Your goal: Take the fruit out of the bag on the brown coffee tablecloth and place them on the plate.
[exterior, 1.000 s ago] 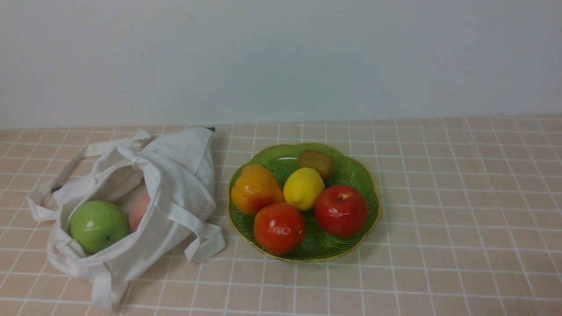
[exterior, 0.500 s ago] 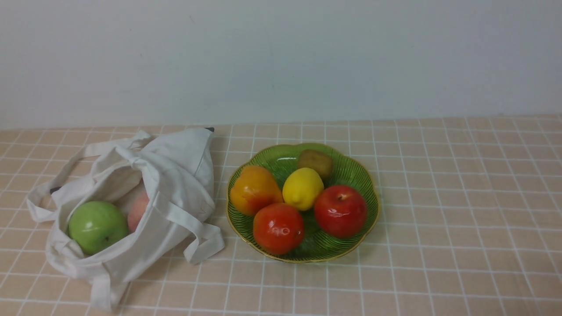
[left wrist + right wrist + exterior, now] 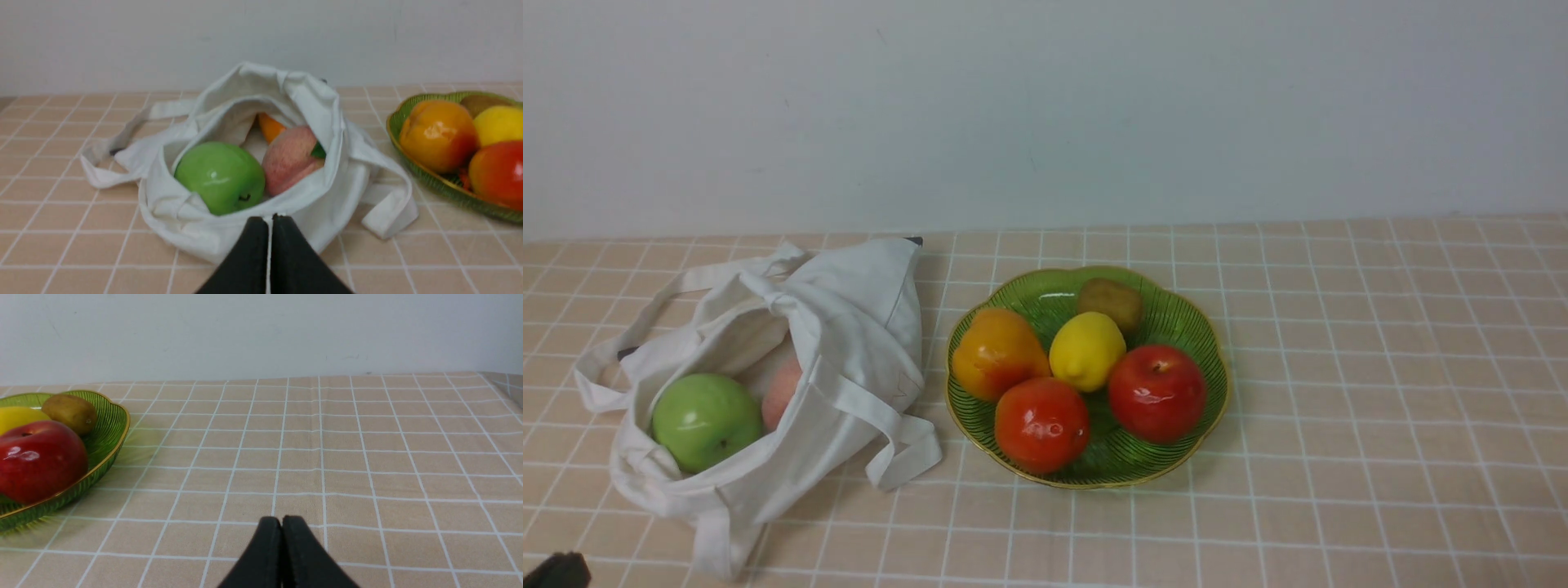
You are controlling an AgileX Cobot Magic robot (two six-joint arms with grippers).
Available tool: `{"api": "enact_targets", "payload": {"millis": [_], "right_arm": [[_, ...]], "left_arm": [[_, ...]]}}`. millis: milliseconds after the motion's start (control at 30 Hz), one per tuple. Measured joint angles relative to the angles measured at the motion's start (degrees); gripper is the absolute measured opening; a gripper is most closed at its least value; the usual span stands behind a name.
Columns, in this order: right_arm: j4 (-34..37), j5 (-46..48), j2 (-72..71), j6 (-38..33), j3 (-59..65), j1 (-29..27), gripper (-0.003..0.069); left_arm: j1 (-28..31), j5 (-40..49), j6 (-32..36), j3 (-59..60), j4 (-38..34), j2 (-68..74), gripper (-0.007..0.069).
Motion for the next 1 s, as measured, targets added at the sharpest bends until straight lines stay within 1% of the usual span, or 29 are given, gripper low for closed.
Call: {"api": "enact_targets", "payload": {"millis": [100, 300, 1000], "right_arm": [[0.00, 0.00, 0.00, 0.00, 0.00, 0.00, -0.0014], [0.00, 0.00, 0.00, 0.00, 0.00, 0.00, -0.0014], [0.00, 0.00, 0.00, 0.00, 0.00, 0.00, -0.0014]], "left_arm": [[0.00, 1.89, 2.18, 0.98, 0.17, 0.00, -0.0008], [0.00, 3.40, 3.80, 1.11, 0.15, 0.00, -0.0008], [0.00, 3.63, 4.24, 1.11, 0.22, 0.00, -0.0008]]}}
